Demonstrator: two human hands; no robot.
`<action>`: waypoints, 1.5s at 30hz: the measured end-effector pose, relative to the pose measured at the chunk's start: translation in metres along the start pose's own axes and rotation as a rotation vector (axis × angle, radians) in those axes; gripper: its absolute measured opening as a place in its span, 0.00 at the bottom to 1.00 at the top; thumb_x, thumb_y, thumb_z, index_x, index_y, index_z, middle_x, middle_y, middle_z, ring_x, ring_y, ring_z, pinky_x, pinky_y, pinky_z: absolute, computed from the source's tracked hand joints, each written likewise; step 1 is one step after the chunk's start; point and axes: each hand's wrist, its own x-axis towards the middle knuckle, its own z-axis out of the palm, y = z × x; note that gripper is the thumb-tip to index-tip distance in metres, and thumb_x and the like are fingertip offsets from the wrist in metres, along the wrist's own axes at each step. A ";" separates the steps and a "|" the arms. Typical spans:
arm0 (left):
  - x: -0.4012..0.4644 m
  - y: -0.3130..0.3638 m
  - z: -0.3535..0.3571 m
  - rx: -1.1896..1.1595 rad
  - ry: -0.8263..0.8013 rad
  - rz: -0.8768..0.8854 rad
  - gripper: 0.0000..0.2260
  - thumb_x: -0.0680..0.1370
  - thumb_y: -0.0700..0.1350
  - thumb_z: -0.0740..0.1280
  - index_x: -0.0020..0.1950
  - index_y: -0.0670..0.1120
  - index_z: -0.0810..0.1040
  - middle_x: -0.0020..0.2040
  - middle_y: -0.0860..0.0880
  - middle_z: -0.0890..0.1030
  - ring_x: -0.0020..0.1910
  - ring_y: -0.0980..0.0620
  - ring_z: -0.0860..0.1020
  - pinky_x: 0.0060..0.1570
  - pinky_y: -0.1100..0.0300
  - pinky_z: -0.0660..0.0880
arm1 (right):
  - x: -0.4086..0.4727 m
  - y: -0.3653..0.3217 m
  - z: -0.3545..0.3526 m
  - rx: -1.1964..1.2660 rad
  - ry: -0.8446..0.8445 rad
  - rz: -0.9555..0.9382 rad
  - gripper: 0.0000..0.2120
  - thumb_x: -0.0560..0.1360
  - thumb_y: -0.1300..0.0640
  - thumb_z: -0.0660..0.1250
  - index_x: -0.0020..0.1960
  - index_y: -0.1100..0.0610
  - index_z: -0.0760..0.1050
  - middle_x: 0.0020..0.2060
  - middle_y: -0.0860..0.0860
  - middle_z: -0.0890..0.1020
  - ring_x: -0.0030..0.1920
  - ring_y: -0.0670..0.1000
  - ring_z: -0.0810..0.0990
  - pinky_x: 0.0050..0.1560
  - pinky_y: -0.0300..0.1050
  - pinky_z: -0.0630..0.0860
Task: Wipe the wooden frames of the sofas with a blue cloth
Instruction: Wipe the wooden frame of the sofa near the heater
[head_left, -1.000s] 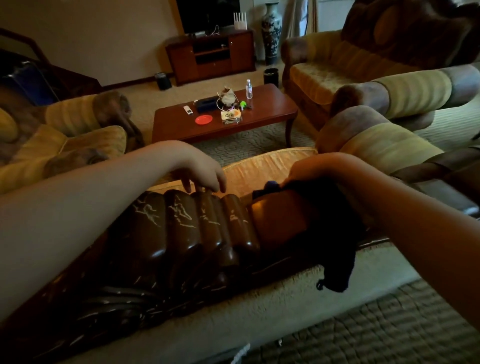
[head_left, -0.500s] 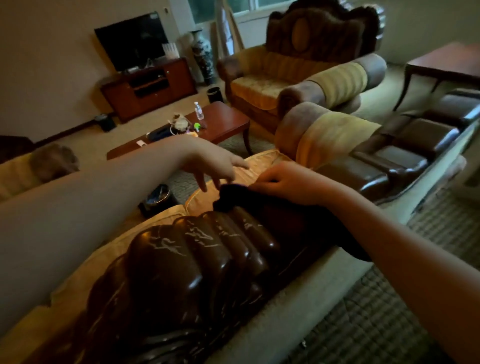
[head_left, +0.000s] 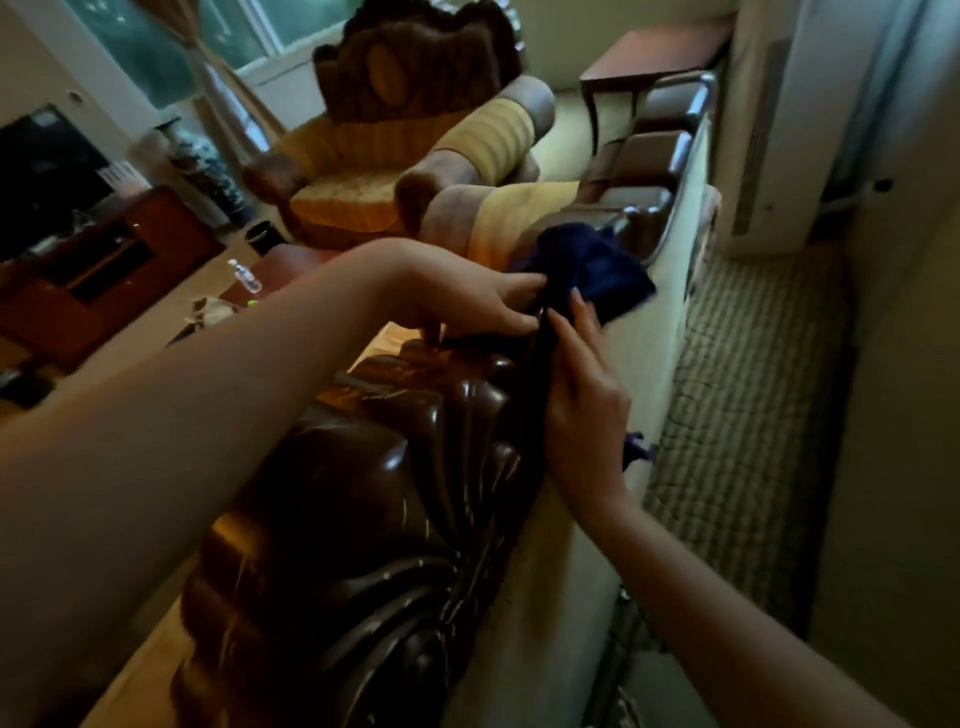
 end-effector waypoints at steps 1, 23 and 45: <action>-0.003 -0.002 -0.001 0.005 -0.007 0.002 0.32 0.79 0.52 0.63 0.74 0.67 0.46 0.75 0.49 0.61 0.65 0.46 0.73 0.61 0.41 0.73 | -0.016 -0.002 0.000 0.040 0.002 0.017 0.21 0.76 0.69 0.60 0.69 0.60 0.69 0.70 0.50 0.66 0.72 0.48 0.62 0.73 0.39 0.59; -0.012 0.012 0.005 0.160 0.070 -0.053 0.32 0.80 0.47 0.63 0.75 0.65 0.47 0.71 0.44 0.65 0.54 0.47 0.77 0.47 0.51 0.78 | -0.034 -0.005 -0.006 0.131 0.051 0.173 0.14 0.73 0.64 0.65 0.57 0.54 0.76 0.50 0.44 0.75 0.51 0.38 0.74 0.55 0.26 0.68; -0.016 0.014 0.008 0.140 0.055 -0.048 0.32 0.80 0.44 0.62 0.75 0.65 0.48 0.58 0.42 0.76 0.52 0.45 0.78 0.52 0.46 0.77 | 0.055 -0.006 -0.011 0.128 -0.008 0.144 0.11 0.76 0.61 0.64 0.58 0.59 0.77 0.54 0.54 0.76 0.54 0.47 0.74 0.57 0.37 0.70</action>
